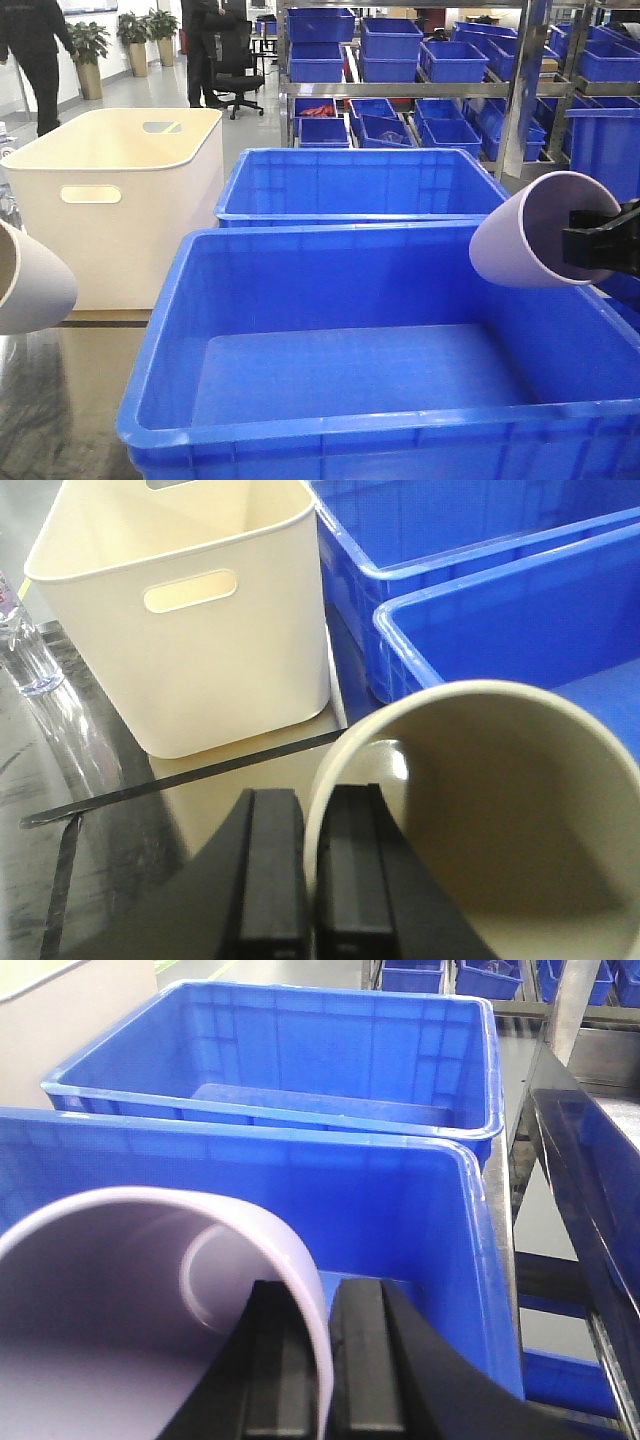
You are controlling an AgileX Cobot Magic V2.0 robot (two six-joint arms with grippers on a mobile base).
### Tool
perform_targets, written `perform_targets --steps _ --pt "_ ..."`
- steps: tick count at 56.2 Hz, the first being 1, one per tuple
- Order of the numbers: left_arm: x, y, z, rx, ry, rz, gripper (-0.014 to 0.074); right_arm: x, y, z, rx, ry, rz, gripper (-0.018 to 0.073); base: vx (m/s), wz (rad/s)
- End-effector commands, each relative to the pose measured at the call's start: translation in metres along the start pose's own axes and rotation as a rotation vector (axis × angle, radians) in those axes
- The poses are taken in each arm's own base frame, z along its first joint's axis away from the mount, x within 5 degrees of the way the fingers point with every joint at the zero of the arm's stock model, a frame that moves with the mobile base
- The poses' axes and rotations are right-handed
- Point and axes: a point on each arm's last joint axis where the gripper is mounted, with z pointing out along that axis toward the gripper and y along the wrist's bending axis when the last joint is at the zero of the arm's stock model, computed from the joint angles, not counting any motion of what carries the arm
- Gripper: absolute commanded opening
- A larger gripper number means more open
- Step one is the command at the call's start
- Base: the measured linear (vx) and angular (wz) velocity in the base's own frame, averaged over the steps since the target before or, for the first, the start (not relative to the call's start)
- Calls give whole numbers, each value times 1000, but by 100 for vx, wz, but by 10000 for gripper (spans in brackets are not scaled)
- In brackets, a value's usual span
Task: Grab cup from conveyor and place in blue bin
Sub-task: 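Hold both cups above the nearer blue bin as the base stops, then lower both cups into the nearer blue bin and open both grippers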
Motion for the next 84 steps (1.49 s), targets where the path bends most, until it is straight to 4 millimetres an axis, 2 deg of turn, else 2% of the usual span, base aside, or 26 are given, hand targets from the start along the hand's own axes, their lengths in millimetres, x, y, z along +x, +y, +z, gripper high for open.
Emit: perform_targets --steps 1,12,24,41,47,54,60,65,77,84 --pt "-17 1 -10 -12 -131 -15 -6 -20 1 -14 -3 -146 -6 -9 0 0" --pt "-25 0 1 14 -217 -99 -6 -22 1 -15 -4 -168 -5 -9 0 0" --pt "-28 -4 34 86 -224 -157 -6 -22 1 -10 -2 -170 -8 -9 0 0" --pt "-56 -66 79 398 -222 -41 -6 -13 0 24 0 -105 -4 -6 0 0" --pt "-55 -83 100 445 -188 -30 0 -9 0 36 1 -75 -4 -1 0 0" --pt "-44 -92 126 456 -126 -28 24 -4 -1 48 3 -45 -4 25 0 0" --pt "-35 -95 143 454 -84 -28 71 -1 -1 56 4 -22 -4 78 0 0" --pt "-30 -97 153 450 -63 -32 136 3 -1 63 4 -3 -3 157 0 0" --pt "-23 -99 163 455 -27 -31 379 13 -2 81 7 55 -2 448 0 0" --pt "-22 -99 164 453 -27 -32 465 14 -2 82 7 61 -2 575 0 0"
